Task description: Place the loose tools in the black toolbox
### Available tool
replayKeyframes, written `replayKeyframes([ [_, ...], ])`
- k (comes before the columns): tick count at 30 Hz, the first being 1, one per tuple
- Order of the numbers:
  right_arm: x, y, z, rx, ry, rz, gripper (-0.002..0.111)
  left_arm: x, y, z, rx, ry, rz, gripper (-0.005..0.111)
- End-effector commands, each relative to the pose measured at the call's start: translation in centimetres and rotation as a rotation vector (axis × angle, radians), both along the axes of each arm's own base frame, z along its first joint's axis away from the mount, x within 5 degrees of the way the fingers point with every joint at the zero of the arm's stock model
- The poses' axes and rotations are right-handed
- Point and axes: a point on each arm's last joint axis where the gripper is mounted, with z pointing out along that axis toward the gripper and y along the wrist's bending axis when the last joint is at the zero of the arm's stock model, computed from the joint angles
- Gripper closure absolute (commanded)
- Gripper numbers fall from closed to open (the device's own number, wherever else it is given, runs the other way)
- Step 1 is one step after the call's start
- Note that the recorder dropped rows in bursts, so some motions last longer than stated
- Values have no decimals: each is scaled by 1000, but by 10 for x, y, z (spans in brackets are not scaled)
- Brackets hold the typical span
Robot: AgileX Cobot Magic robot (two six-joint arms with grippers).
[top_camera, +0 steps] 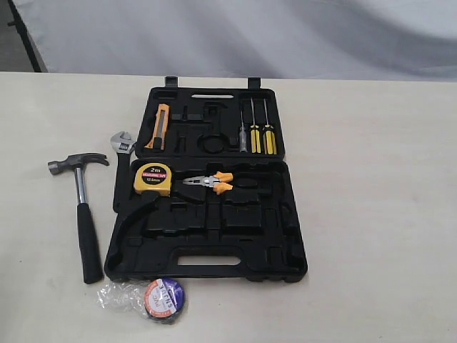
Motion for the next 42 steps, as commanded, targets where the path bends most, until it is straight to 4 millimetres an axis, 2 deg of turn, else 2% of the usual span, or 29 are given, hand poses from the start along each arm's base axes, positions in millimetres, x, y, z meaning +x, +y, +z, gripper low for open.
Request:
replayKeyframes([
  [1,35,8,15,188,353,97,109,-2,0,-1,-27,-5,1,105],
  [7,88,27,-29,316,704,329,109,-2,0,-1,-27,-5,1,105],
  [8,100,37,-38,302,762,380,109,-2,0,-1,-27,-5,1,105],
  [11,114,65,-52,289,830,478,109,-2,0,-1,-27,-5,1,105],
  [12,119,94,-62,260,864,565,109,-2,0,-1,-27,-5,1,105],
  [13,119,109,-68,235,887,613,109,-2,0,-1,-27,-5,1,105],
  [14,119,141,-78,180,928,674,109,-2,0,-1,-27,-5,1,105],
  [17,118,199,-88,45,995,722,109,-2,0,-1,-27,-5,1,105],
  [19,122,249,-100,-88,1053,726,109,-2,0,-1,-27,-5,1,105],
  [20,123,261,-102,-115,1067,727,108,-2,0,-1,-27,-5,1,105],
  [21,128,282,-108,-138,1075,745,106,-2,0,-1,-27,-5,1,105],
  [23,135,303,-123,-137,1106,724,91,-2,0,-1,-27,-5,1,105],
  [25,143,314,-133,-113,1127,675,63,-2,0,-1,-27,-5,1,105],
  [27,147,320,-141,-93,1135,644,41,-2,0,-1,-27,-5,1,105],
  [28,148,322,-142,-85,1137,636,38,-2,0,-1,-27,-5,1,105],
  [42,162,327,-182,-105,1121,501,38,-2,0,-1,-27,-5,1,105],
])
